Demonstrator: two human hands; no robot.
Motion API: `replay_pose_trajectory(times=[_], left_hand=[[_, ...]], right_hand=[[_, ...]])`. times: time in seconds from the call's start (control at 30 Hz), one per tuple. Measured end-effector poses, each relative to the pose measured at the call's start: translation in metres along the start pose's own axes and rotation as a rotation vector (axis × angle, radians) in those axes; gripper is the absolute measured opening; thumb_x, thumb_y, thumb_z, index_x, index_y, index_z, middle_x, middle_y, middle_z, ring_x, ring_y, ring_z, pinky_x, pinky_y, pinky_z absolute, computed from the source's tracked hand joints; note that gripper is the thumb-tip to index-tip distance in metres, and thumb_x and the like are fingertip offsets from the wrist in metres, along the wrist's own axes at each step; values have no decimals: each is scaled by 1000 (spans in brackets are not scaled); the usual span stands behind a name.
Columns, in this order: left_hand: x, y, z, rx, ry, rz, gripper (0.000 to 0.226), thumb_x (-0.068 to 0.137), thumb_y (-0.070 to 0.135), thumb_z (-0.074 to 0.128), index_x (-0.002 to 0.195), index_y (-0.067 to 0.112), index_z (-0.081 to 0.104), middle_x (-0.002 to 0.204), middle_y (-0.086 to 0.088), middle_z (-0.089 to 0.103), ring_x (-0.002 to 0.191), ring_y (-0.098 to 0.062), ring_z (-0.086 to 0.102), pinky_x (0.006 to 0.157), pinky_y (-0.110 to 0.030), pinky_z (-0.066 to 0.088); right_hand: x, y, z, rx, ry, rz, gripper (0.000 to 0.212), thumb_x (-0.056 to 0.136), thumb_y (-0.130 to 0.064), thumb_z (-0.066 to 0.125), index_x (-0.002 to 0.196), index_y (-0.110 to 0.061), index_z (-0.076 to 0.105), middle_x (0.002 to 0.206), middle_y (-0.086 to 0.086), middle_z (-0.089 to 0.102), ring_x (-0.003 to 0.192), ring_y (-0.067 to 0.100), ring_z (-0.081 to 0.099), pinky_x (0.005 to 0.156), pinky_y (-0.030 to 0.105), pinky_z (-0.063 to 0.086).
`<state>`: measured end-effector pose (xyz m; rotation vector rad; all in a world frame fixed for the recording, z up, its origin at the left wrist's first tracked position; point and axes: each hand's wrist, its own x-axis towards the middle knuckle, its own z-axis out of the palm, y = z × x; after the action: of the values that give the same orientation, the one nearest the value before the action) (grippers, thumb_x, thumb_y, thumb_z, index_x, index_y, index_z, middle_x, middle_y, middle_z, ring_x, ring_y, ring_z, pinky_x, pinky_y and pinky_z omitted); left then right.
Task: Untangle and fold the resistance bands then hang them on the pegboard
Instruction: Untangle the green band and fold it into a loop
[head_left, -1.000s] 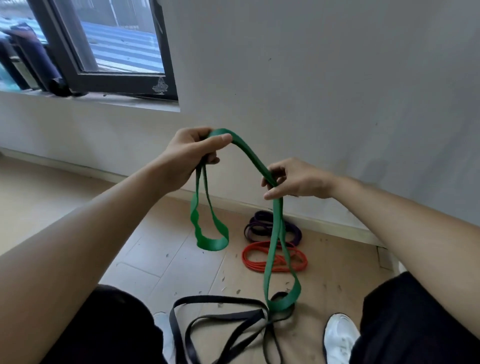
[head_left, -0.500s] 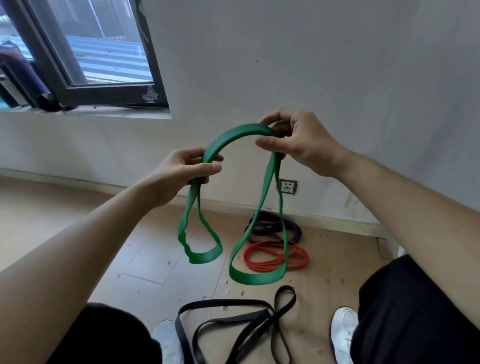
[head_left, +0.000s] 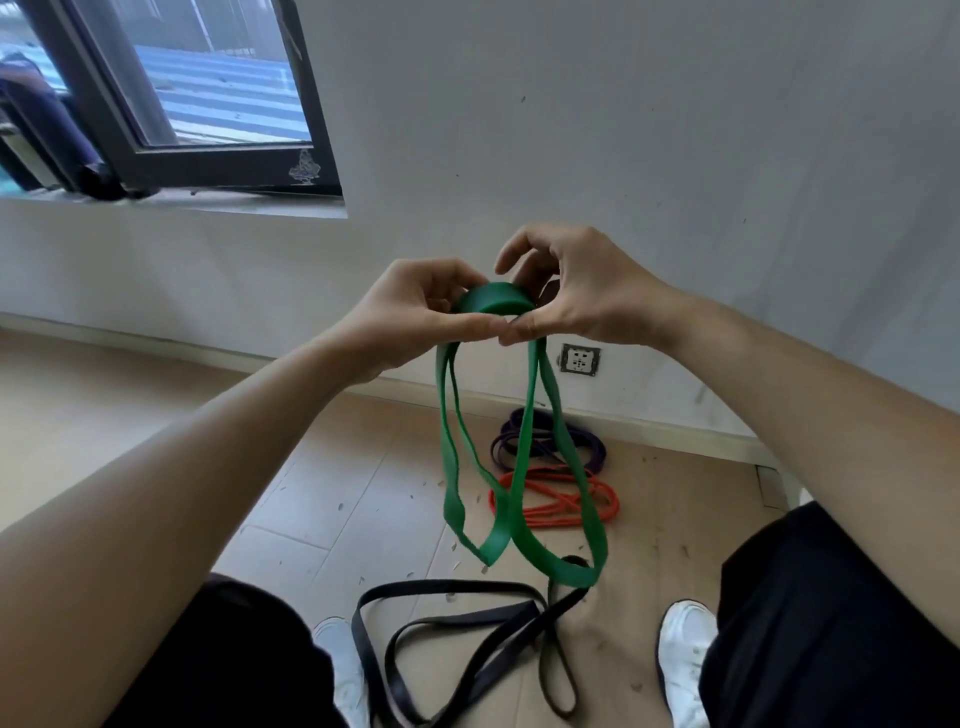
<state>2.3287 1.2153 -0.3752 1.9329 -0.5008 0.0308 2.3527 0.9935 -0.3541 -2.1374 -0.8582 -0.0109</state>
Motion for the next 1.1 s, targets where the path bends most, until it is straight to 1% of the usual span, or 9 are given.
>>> replay_pose_trajectory(times=[0.13, 0.23, 0.33, 0.43, 0.57, 0.73, 0.9, 0.97, 1.1], left_hand=[[-2, 8, 5, -57, 25, 41, 36, 74, 24, 82, 105, 8, 72, 88, -3, 74, 81, -14, 70, 78, -27, 57], [0, 13, 6, -139, 94, 61, 23, 81, 16, 79, 102, 11, 73, 85, 3, 74, 80, -11, 69, 80, -28, 59], [0, 13, 3, -153, 111, 53, 20, 84, 15, 77, 103, 12, 72, 85, 3, 71, 77, -11, 67, 78, -27, 58], [-4, 10, -4, -178, 123, 16, 27, 80, 21, 76, 105, 11, 71, 86, 1, 73, 77, -15, 70, 82, -30, 60], [-9, 6, -10, -156, 133, 0, 33, 79, 27, 76, 106, 11, 71, 95, -10, 75, 87, -21, 73, 92, -38, 60], [-13, 2, -9, -136, 123, -13, 38, 80, 29, 75, 111, 9, 70, 99, -11, 76, 94, -25, 74, 95, -46, 58], [-13, -2, -2, -166, 132, -17, 38, 82, 31, 75, 115, 14, 72, 108, -11, 77, 103, -29, 74, 98, -49, 57], [-12, -1, 2, -199, 150, -21, 39, 81, 31, 75, 116, 14, 73, 109, -12, 77, 104, -31, 74, 98, -50, 57], [-8, 0, 12, -235, 139, -28, 41, 81, 28, 74, 118, 11, 72, 111, -16, 76, 107, -34, 73, 99, -51, 56]], right_hand=[[-1, 3, 0, 55, -45, 30, 60, 69, -17, 93, 119, -15, 61, 96, 4, 72, 84, 11, 72, 74, 22, 58], [-3, 11, 7, 52, -95, 53, 38, 74, -21, 90, 105, -21, 66, 96, -2, 71, 89, 10, 70, 76, 20, 52], [-5, 18, 12, 124, -84, 80, 28, 79, -20, 87, 101, -15, 70, 97, 5, 72, 94, 23, 70, 80, 31, 58], [-3, 15, 8, 242, -12, 81, 31, 80, -14, 85, 105, -5, 69, 95, 11, 71, 90, 28, 72, 82, 42, 62], [2, 10, 8, 325, 82, 53, 33, 80, -12, 84, 106, 3, 68, 89, 13, 70, 80, 20, 72, 77, 38, 62], [3, 1, 14, 326, 135, -40, 43, 85, -15, 81, 124, -9, 66, 90, 6, 70, 83, 21, 72, 74, 39, 64], [5, -5, 9, 246, 128, -86, 64, 90, -16, 75, 149, -24, 50, 102, 10, 64, 84, 25, 70, 72, 38, 64], [4, -8, 6, 187, 54, -106, 60, 94, -16, 70, 150, -26, 49, 108, 9, 64, 89, 28, 70, 71, 36, 64], [0, -8, 0, 189, 9, -80, 37, 96, -13, 67, 133, -14, 66, 113, 14, 63, 97, 26, 73, 74, 43, 65]])
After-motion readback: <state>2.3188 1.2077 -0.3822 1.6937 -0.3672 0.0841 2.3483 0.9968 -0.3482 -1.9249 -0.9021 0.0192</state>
